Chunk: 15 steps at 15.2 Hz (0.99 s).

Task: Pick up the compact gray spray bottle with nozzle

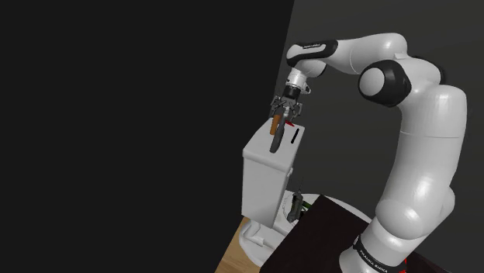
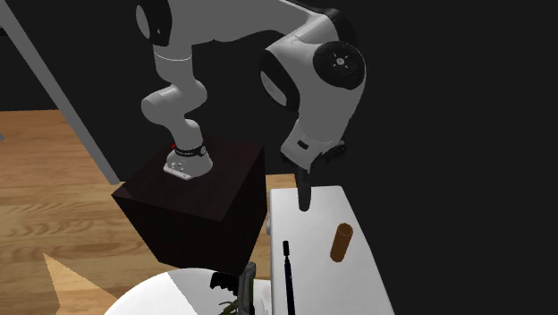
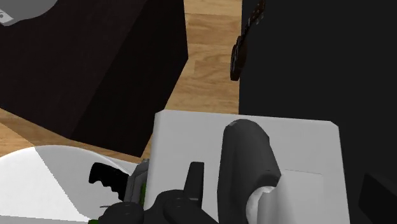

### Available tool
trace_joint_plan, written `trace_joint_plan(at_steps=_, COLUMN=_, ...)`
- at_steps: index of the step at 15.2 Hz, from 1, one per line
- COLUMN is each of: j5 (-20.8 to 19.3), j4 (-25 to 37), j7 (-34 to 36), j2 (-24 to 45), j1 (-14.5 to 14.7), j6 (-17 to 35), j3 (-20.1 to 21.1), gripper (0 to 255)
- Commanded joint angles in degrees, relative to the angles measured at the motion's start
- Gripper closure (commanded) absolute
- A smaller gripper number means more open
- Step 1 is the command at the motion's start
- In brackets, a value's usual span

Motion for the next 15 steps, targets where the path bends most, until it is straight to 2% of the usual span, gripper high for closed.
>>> trace_joint_plan(at_steps=1, j5=-0.1, j4=-2.8, j7=-0.2, j2=3.3, j1=0.3, j6=1.5, j3=0.3, gripper=0)
trace_joint_plan(at_steps=5, j5=0.0, j4=-4.0, j7=-0.8, j2=3.8, j1=0.2, j6=3.2, j3=0.6, gripper=0)
trace_joint_plan(at_steps=6, j5=0.1, j4=-4.7, j7=-2.0, j2=4.7, j1=-0.2, j6=4.3, j3=0.4, gripper=255)
trace_joint_plan(at_steps=8, j5=-0.5, j4=-10.1, j7=-2.0, j2=1.1, j1=0.6, j6=6.4, j3=0.4, gripper=255)
trace_joint_plan(at_steps=10, j5=-0.4, j4=-9.5, j7=-2.2, j2=1.6, j1=0.5, j6=6.5, j3=0.4, gripper=255)
trace_joint_plan(at_steps=11, j5=-0.9, j4=-13.0, j7=-2.3, j2=-1.1, j1=0.8, j6=7.3, j3=0.3, gripper=255)
trace_joint_plan(at_steps=12, j5=-0.7, j4=-11.4, j7=-1.9, j2=-0.6, j1=0.8, j6=6.4, j3=0.4, gripper=255)
trace_joint_plan(at_steps=13, j5=-1.1, j4=-14.5, j7=-2.6, j2=-2.2, j1=0.8, j6=7.7, j3=0.2, gripper=255)
trace_joint_plan(at_steps=14, j5=-0.9, j4=-14.9, j7=-3.4, j2=-1.4, j1=0.5, j6=8.6, j3=0.1, gripper=255)
trace_joint_plan(at_steps=15, j5=0.0, j4=-4.0, j7=-0.8, j2=3.8, j1=0.2, j6=3.2, j3=0.6, gripper=255)
